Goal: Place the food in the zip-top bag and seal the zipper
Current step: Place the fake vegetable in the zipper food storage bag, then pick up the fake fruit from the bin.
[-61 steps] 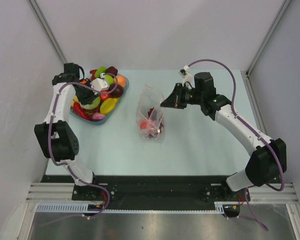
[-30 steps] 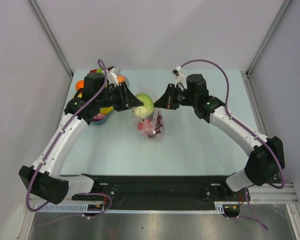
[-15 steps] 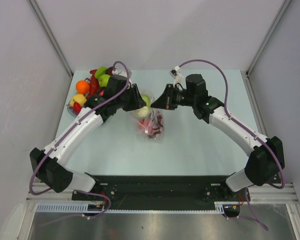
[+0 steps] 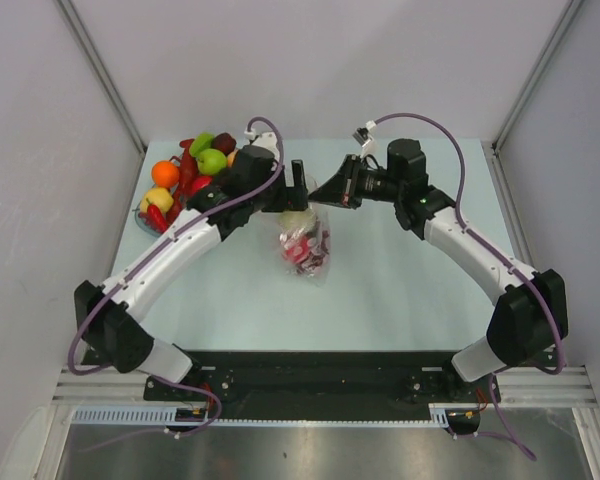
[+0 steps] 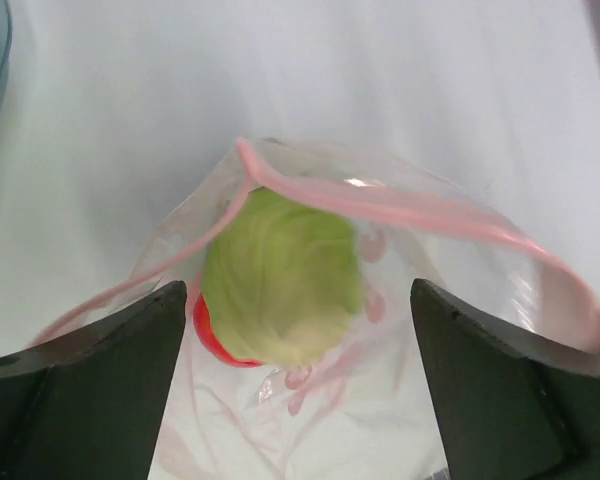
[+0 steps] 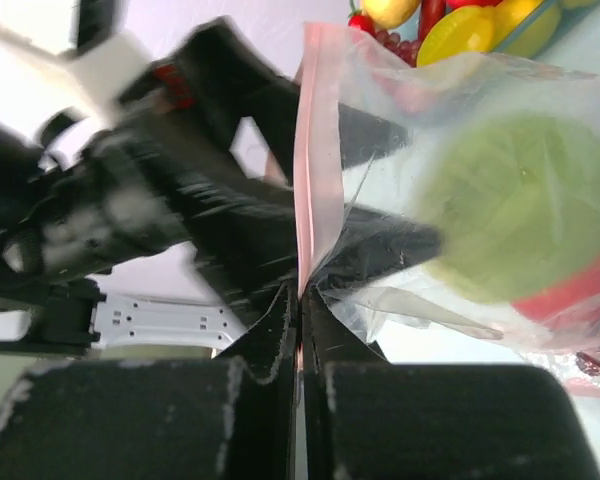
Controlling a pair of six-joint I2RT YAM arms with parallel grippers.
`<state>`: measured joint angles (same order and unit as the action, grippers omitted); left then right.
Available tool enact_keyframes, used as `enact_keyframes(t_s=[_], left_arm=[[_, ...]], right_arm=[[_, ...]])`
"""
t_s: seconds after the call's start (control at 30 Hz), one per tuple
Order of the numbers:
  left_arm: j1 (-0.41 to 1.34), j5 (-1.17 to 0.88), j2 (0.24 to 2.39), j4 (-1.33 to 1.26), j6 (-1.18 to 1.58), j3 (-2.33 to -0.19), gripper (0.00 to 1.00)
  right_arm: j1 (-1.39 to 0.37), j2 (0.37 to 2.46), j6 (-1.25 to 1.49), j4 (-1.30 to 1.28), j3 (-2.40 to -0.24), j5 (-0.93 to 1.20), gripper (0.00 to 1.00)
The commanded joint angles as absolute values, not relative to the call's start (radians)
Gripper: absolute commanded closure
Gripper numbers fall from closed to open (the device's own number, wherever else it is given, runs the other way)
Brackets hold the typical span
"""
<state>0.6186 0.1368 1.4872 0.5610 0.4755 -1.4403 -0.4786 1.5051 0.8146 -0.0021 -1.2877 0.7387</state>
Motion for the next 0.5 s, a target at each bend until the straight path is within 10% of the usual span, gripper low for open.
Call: enact_keyframes(t_s=[0.0, 0.47], left_arm=[[0.617, 0.009, 1.312, 0.403, 0.316, -1.448, 0.01], [0.200, -0.282, 1.322, 0.655, -0.034, -1.528, 0.01]], right_arm=[[-0.433, 1.514, 0.856, 0.035, -1.330, 0.769, 1.00], [-0.380, 1.511, 0.706, -0.159, -1.330, 0.709, 1.00]])
